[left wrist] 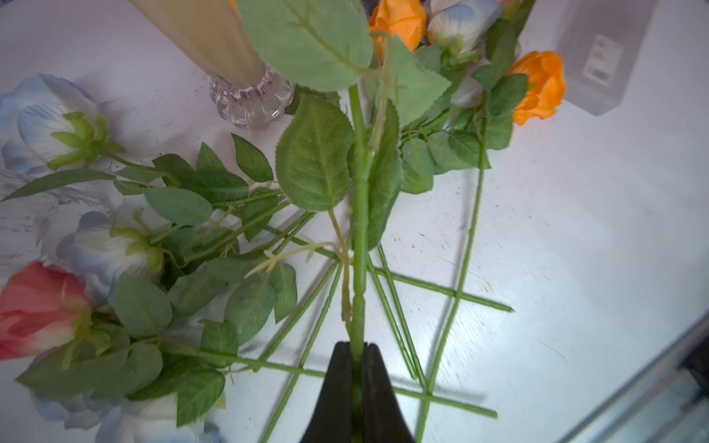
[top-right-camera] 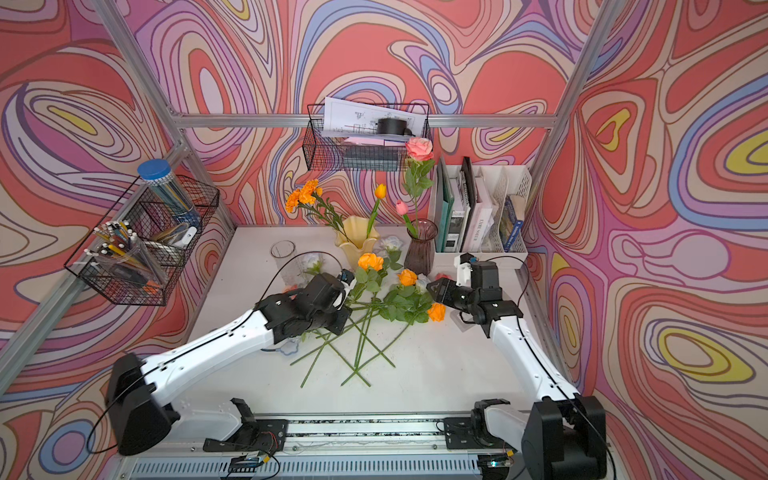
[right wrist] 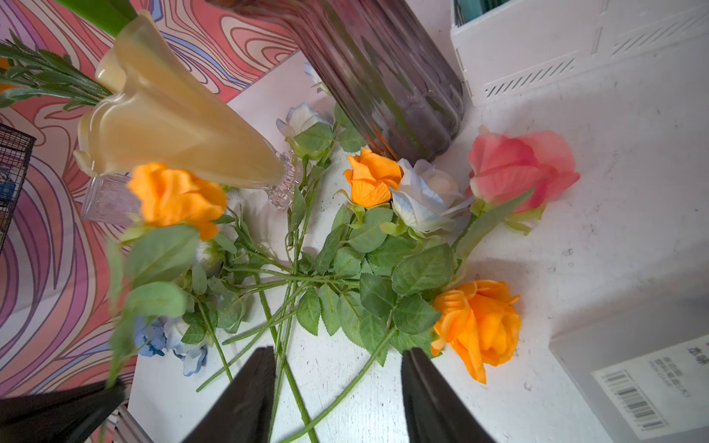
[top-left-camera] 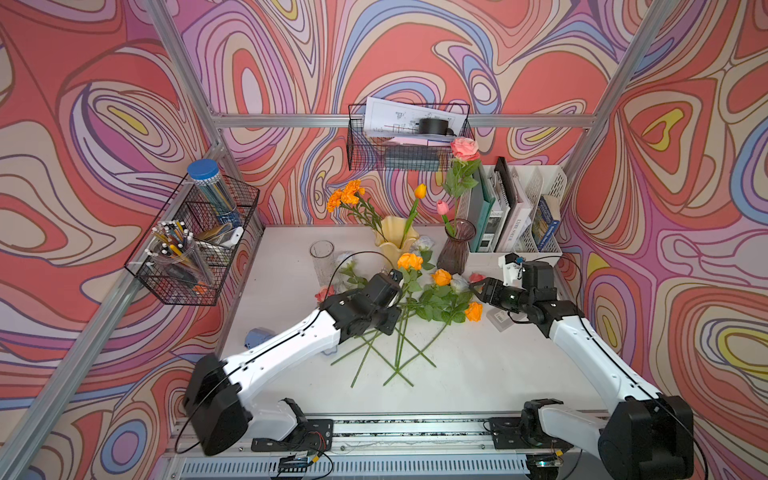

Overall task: Arrange the flowers in different vases according to their colors
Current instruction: Pick up the flower at the center of the board, then insert the flower into the vase.

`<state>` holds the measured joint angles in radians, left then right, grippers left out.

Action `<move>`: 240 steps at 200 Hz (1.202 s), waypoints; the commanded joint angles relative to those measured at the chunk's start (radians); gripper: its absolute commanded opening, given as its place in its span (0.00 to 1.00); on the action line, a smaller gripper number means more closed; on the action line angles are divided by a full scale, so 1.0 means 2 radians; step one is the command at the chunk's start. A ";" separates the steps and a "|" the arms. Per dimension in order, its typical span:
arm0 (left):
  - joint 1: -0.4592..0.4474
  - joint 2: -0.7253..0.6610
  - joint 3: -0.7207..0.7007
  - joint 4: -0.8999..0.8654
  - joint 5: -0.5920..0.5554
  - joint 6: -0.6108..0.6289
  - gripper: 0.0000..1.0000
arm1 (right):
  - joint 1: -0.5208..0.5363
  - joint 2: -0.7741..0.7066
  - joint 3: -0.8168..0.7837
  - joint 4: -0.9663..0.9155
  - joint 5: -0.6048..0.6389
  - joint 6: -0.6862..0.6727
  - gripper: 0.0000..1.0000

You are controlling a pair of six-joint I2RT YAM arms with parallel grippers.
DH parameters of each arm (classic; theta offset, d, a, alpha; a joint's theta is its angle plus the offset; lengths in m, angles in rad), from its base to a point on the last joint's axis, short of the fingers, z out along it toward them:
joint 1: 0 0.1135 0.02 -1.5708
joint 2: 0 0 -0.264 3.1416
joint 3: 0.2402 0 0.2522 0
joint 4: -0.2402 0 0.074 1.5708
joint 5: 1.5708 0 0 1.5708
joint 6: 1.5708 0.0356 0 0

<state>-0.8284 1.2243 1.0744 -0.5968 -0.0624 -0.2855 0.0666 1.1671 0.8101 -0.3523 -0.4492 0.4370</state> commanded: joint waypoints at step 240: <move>0.147 0.304 0.226 0.802 0.070 0.225 0.00 | -0.002 0.066 0.014 0.022 -0.014 -0.027 0.53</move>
<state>-0.5560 1.7638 1.5536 0.8791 0.0528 0.2058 0.0666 1.2980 0.8150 -0.3096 -0.4709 0.4118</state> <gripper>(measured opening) 0.086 0.534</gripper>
